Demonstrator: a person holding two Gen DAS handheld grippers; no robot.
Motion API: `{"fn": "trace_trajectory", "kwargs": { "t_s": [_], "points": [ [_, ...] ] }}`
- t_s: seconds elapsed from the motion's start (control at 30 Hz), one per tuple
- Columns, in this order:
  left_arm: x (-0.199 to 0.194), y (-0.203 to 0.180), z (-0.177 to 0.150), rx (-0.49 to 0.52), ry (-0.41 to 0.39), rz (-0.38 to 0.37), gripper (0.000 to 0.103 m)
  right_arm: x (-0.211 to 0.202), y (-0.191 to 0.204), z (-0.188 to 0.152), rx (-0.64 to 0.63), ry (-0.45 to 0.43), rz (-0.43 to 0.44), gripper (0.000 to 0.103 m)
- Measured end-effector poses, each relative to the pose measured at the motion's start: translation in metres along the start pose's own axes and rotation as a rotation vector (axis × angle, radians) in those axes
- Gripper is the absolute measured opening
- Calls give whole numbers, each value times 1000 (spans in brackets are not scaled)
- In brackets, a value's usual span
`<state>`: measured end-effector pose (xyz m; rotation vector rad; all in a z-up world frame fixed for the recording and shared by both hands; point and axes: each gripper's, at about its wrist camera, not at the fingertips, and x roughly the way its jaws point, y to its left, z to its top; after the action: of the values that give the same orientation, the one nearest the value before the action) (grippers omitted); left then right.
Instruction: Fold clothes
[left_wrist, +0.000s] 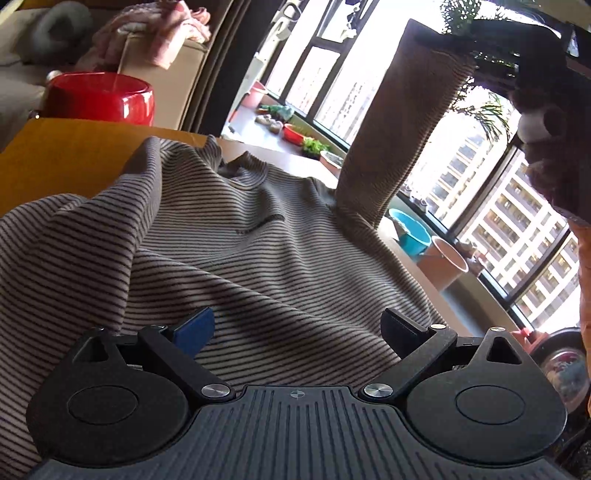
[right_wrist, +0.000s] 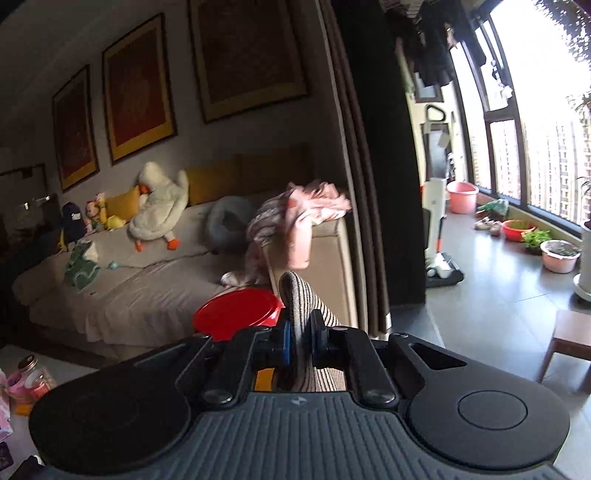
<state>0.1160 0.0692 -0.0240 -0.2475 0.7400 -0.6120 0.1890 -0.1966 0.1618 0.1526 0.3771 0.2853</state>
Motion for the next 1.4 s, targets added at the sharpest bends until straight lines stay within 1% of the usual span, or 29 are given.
{"fn": "trace_trajectory", "kwargs": {
  "t_s": [0.1,0.17,0.27,0.3,0.37,0.4,0.43,0.47,0.57,0.63,0.7,0.73,0.77,0.83,0.87,0.9,0.93,1.0,1.03,1.1,1.2,1.23,1.3,1.37,1.4],
  "points": [
    [-2,8,-4,-14,-6,1,101,39,25,-20,-1,74,47,9],
    [-3,8,-4,-19,-11,-10,102,60,36,-36,3,123,60,9],
    [-5,7,-5,-17,-16,-16,103,85,46,-53,12,174,64,10],
    [-5,6,-6,-14,-17,-15,103,88,48,-59,7,179,64,13],
    [-6,6,-6,-9,-20,-14,103,88,50,-65,10,167,87,23],
    [-6,7,-7,-12,-21,-16,103,86,49,-66,16,157,101,42],
    [-6,7,-6,-14,-21,-18,103,84,48,-68,21,148,114,57],
    [-5,7,-6,-15,-21,-18,103,82,47,-69,27,139,127,58],
    [-5,6,-6,-11,-22,-14,103,78,39,-69,4,135,82,57],
    [-4,5,-5,-9,-22,-8,103,78,26,-77,-1,166,34,55],
    [-6,4,-4,-19,-21,-1,103,82,9,-95,5,218,-19,54],
    [-7,4,-2,-27,-20,2,103,89,-1,-108,14,263,-57,54],
    [-10,3,-1,-37,-21,3,103,98,-12,-122,31,331,-94,54],
    [-23,2,7,-58,-38,-13,103,100,-23,-141,38,348,-111,46],
    [-32,0,12,-57,-54,-10,103,100,-29,-151,41,354,-118,46],
    [-42,-1,18,-49,-75,10,103,94,-25,-151,37,349,-119,46],
    [-51,-2,23,-42,-94,52,103,88,-21,-150,31,342,-118,45],
    [-71,-1,36,-37,-138,147,103,67,-7,-149,43,334,-36,45],
    [-81,1,42,-40,-165,179,103,56,3,-150,53,341,18,45],
    [-102,9,52,-49,-215,227,103,34,31,-154,71,389,168,45],
    [-127,15,59,-72,-261,278,103,14,81,-167,54,505,410,45],
    [-132,16,61,-77,-266,296,103,12,97,-173,39,540,463,45],
    [-141,18,61,-85,-272,325,103,15,124,-184,50,607,533,45],
    [-144,18,61,-86,-265,334,103,25,146,-197,91,679,549,45],
    [-145,18,61,-86,-261,337,103,29,154,-201,82,694,543,45]
  ]
}}
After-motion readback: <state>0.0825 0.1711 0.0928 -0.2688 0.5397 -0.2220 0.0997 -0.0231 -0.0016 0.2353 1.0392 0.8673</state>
